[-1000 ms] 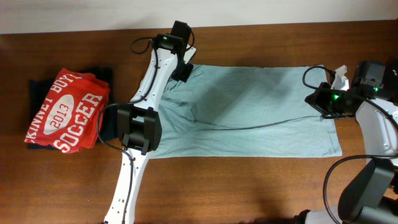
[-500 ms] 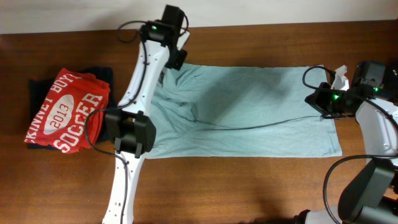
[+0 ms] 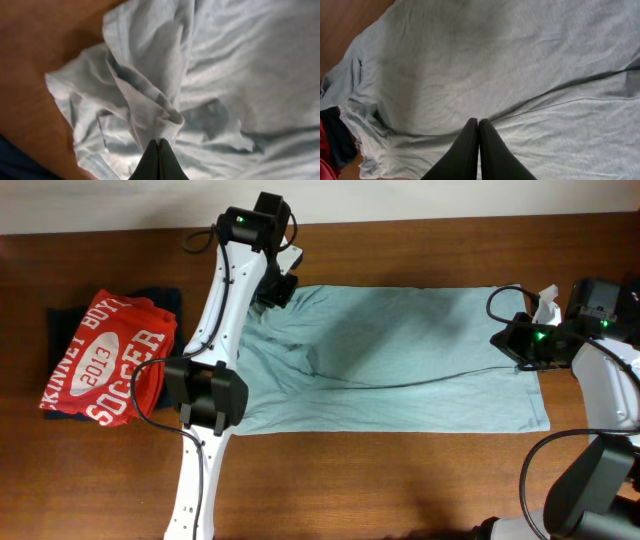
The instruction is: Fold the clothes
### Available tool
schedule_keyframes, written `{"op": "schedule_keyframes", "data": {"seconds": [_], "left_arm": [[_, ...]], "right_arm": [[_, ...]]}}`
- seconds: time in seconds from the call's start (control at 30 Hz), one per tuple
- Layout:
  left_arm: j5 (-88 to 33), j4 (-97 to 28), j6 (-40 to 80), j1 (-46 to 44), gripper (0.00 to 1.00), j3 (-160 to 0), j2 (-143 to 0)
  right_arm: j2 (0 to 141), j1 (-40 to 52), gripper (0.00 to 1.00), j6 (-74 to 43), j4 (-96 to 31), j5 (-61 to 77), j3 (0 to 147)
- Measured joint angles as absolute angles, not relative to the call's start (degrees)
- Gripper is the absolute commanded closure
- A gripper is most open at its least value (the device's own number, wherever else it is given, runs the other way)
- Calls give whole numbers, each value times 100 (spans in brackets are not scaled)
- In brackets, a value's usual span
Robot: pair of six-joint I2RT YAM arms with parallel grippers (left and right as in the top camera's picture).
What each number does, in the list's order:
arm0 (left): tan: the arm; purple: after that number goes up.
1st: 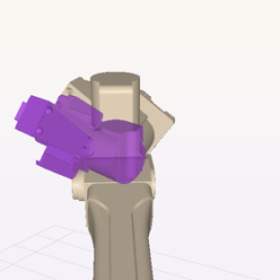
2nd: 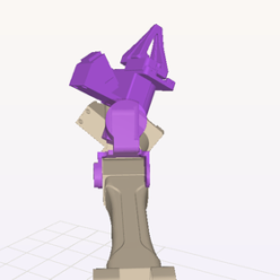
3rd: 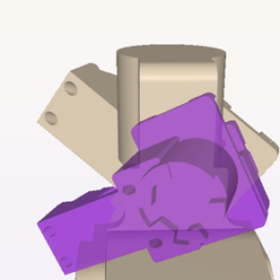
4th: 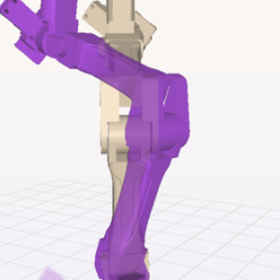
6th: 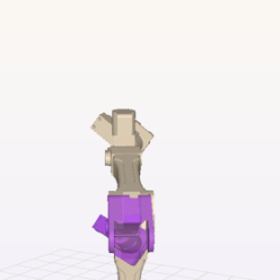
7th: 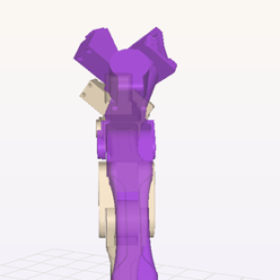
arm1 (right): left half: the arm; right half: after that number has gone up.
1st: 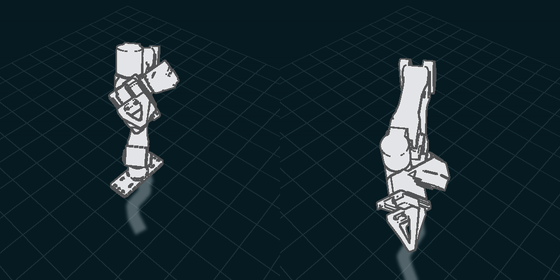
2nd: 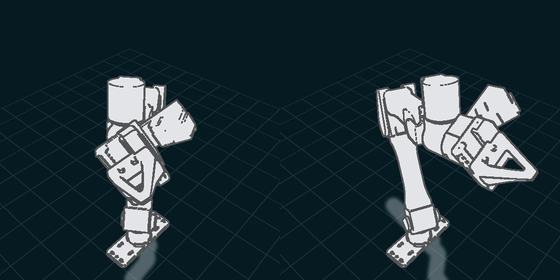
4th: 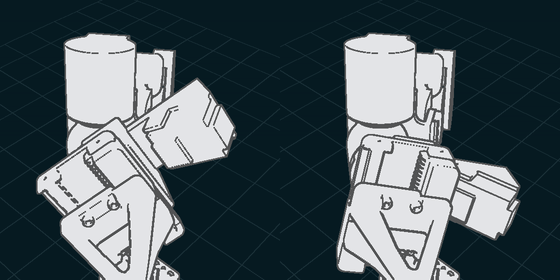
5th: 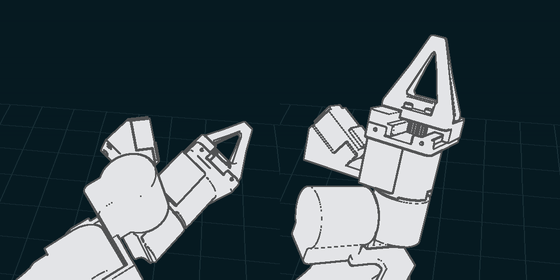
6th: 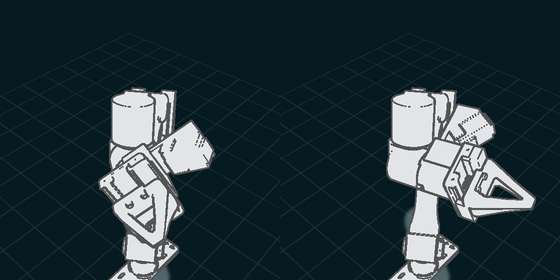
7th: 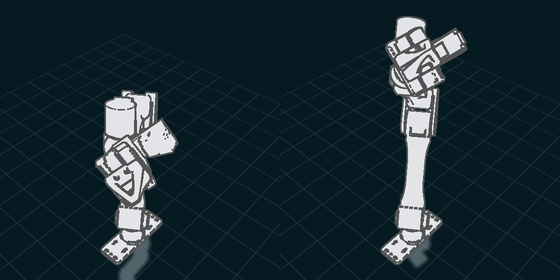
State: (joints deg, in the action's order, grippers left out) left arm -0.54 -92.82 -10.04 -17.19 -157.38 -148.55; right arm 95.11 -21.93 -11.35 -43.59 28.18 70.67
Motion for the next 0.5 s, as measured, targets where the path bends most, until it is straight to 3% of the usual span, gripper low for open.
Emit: {"op": "schedule_keyframes", "data": {"seconds": [0.5], "left_arm": [[-478, -9649, -1004, -1721, 94, -15738, -14855]], "right_arm": [[9511, -2193, 93, -1135, -4362, 2818, 7067]]}}
